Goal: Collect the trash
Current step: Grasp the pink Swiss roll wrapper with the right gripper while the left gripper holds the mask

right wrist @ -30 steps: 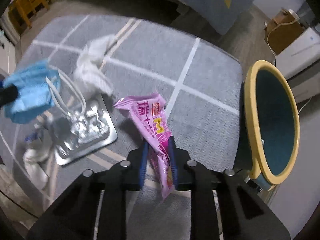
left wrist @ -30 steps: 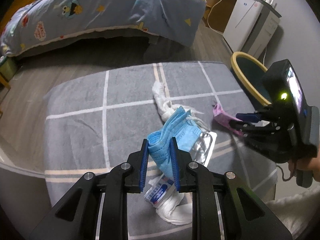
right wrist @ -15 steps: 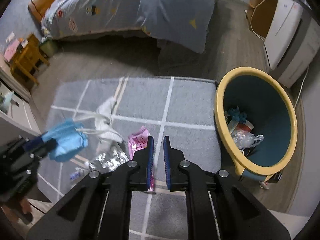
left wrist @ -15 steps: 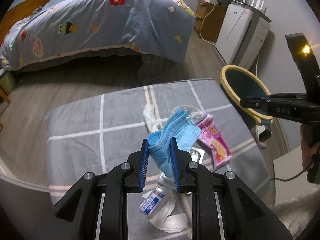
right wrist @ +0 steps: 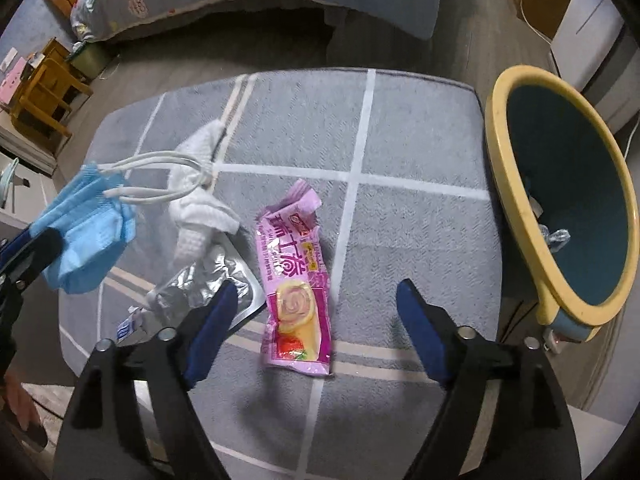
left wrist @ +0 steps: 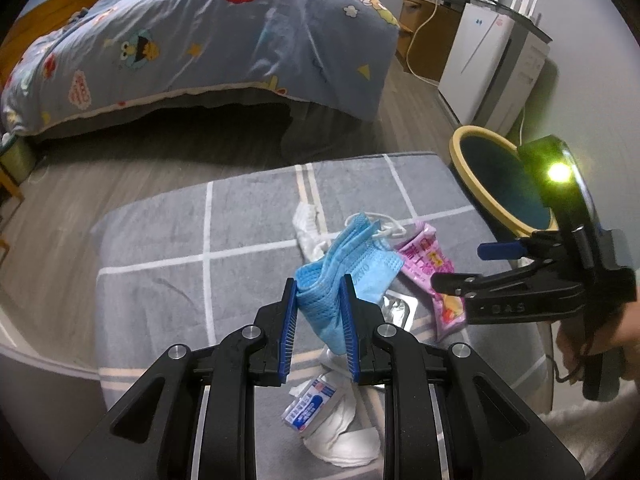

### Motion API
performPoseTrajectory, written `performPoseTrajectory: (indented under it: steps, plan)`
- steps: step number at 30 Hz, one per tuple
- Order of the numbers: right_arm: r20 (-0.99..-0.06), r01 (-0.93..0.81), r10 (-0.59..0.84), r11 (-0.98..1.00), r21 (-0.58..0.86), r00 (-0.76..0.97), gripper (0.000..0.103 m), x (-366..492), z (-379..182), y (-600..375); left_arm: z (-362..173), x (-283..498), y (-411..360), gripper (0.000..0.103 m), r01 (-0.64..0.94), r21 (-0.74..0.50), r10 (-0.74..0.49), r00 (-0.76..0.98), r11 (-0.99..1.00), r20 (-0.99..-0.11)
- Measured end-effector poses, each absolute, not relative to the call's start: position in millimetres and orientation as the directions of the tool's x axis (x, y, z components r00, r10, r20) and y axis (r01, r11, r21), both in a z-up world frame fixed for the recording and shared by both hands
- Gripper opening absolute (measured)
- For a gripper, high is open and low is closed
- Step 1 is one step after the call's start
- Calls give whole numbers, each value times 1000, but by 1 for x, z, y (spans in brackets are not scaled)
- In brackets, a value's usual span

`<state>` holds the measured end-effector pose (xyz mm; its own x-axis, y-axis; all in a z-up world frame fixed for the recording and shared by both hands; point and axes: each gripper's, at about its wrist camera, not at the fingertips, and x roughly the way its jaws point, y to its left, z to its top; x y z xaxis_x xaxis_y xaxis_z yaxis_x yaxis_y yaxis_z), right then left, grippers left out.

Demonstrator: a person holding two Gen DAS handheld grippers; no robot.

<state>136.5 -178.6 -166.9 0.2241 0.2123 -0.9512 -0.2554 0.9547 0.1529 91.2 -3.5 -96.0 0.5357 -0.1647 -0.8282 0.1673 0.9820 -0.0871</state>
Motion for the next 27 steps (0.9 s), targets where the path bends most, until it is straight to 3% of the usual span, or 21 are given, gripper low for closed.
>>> performPoseTrajectory:
  steps: [9, 15, 20, 27]
  plan:
    - [-962, -251, 192, 958, 141, 192, 79, 136, -186, -165, -97, 89, -1, 22, 176, -83, -166, 532, 981, -830]
    - [-970, -252, 162, 961, 113, 181, 62, 138, -193, -154, -98, 90, 0, 22, 178, -88, -171, 527, 980, -832]
    - [-974, -281, 160, 953, 111, 159, 30, 134, -197, -147, -97, 89, -1, 22, 186, -82, -170, 530, 979, -831]
    - [-956, -253, 206, 956, 151, 208, 25, 134, -170, -156, -94, 87, -6, 22, 199, -73, -172, 543, 977, -822]
